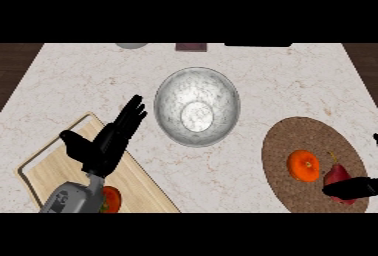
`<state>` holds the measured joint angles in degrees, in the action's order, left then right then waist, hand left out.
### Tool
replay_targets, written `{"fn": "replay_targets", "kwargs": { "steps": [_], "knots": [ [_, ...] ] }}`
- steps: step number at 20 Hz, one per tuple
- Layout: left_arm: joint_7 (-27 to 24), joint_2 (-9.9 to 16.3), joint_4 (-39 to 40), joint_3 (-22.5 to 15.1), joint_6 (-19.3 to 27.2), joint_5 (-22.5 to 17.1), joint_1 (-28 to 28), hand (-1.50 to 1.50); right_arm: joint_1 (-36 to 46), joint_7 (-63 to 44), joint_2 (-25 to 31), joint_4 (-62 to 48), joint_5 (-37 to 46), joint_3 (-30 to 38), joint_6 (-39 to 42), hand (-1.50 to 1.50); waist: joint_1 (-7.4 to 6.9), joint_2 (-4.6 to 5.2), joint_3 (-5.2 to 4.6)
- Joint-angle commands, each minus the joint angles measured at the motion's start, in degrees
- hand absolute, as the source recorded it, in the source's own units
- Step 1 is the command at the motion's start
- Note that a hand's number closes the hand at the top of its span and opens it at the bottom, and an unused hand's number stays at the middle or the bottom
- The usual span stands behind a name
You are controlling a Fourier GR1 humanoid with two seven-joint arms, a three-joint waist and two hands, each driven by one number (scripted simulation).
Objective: Pick the pear from the placemat and place it in the bowl
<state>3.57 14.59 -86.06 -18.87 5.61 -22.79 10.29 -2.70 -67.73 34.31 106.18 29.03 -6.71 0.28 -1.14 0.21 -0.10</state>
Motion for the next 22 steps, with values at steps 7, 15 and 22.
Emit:
{"fn": "replay_targets", "kwargs": {
  "steps": [7,15,22],
  "knots": [
    [-1.7,-0.6,-1.6,-0.2,-0.6,1.4,-5.3,0.0,3.8,-9.8,-4.0,-7.1,-1.8,-0.2,7.4,-1.5,0.5,-0.2,0.06],
    [2.7,-0.2,-1.9,3.0,-1.4,1.2,-0.7,0.0,5.2,-8.7,-6.6,-9.7,2.9,-0.5,8.1,-1.5,0.95,-0.19,0.08],
    [0.3,-0.7,1.2,5.9,-4.5,1.1,-0.1,0.0,5.5,-4.5,-9.5,-15.2,6.9,0.8,7.1,-1.5,1.07,-0.17,0.08]
  ]
}}
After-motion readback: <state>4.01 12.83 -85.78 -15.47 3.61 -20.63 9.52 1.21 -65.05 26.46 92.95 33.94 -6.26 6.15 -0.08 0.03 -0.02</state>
